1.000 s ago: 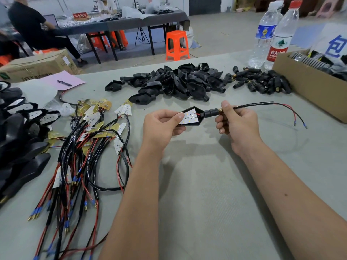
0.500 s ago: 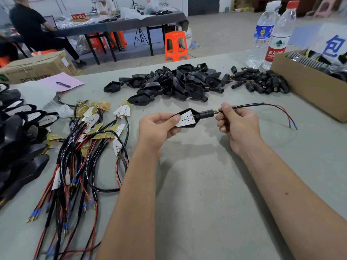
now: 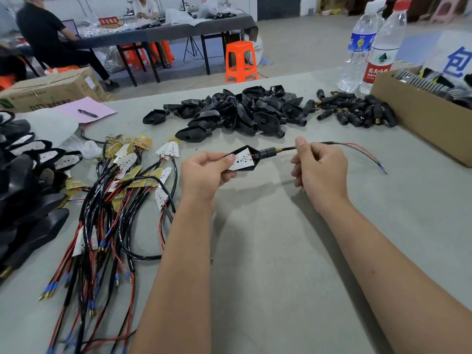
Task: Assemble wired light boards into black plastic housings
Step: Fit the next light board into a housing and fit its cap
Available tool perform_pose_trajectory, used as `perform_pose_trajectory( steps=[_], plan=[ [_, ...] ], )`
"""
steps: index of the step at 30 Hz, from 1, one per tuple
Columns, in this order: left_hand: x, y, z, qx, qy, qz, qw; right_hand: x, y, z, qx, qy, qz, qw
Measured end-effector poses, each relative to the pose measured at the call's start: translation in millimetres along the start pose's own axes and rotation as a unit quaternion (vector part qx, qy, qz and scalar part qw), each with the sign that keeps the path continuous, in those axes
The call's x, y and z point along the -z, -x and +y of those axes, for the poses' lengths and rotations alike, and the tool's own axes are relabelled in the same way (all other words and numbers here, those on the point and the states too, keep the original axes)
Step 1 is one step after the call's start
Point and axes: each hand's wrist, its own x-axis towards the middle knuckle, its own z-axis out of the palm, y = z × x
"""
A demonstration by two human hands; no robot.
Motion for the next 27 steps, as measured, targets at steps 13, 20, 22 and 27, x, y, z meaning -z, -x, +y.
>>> perform_pose_trajectory(
  steps=[13, 20, 22, 27],
  plan=[
    [4, -5, -6, -0.111, -0.163, -0.006, 0.980, -4, 7, -2, 0.245, 0.228, -0.189, 0.923],
    [5, -3, -6, -0.111, -0.167, 0.008, 0.980, -3, 9, -5, 0.257, 0.237, -0.201, 0.915],
    [5, -3, -6, -0.108, -0.159, 0.010, 0.981, -3, 10, -6, 0.257, 0.248, -0.203, 0.912],
    [-5, 2, -1, -0.095, -0.109, 0.015, 0.989, -6, 13, -14, 0.201, 0.246, -0.183, 0.930]
  ],
)
